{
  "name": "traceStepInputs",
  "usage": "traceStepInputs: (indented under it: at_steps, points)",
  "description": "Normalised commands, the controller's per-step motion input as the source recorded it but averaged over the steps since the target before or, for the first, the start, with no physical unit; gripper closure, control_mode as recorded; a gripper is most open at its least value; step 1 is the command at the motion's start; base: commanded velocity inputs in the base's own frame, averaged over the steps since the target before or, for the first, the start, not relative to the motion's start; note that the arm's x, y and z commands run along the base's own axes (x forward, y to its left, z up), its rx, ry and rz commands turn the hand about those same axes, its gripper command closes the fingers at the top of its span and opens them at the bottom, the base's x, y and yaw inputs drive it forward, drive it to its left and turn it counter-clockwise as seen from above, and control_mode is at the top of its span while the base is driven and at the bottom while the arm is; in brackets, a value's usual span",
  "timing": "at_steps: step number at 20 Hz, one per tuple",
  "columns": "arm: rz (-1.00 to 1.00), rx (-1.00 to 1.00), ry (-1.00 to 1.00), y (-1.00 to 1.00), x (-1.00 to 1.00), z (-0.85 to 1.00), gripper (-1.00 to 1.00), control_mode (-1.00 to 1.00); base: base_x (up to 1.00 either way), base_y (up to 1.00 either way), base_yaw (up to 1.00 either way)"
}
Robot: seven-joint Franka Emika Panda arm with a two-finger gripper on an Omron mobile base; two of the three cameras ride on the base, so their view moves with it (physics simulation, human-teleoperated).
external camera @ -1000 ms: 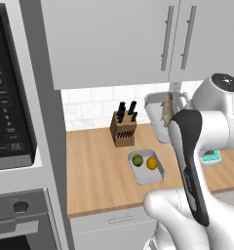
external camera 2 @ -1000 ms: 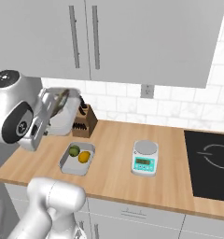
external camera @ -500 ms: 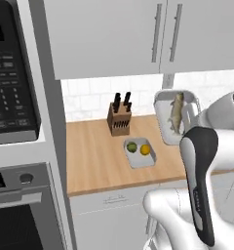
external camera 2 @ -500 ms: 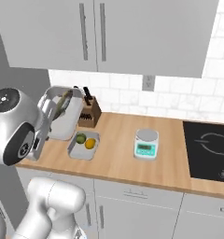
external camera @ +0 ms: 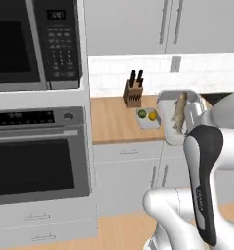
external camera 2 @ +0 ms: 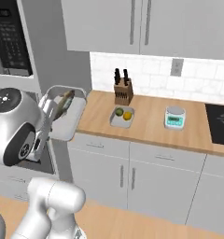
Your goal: Take the meat container that has the fish and place it on the second highest rack of the freezer. Then take the vegetable container that has the lemon and lime and place it on the highest rack of the freezer.
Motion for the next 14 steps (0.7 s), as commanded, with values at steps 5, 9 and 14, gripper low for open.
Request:
traceStepInputs:
  at_steps: [5, 9, 14]
  points:
    - [0.0, 0.0, 0.0, 0.0, 0.0, 0.0, 1.0, 1.0, -0.64, 1.0, 0.38]
    - [0.0, 0.0, 0.0, 0.0, 0.0, 0.0, 1.0, 1.0, -0.02, 1.0, 0.38]
    - [0.0, 0.0, 0.0, 0.0, 0.0, 0.0, 1.0, 1.0, 0.24, 1.0, 0.27]
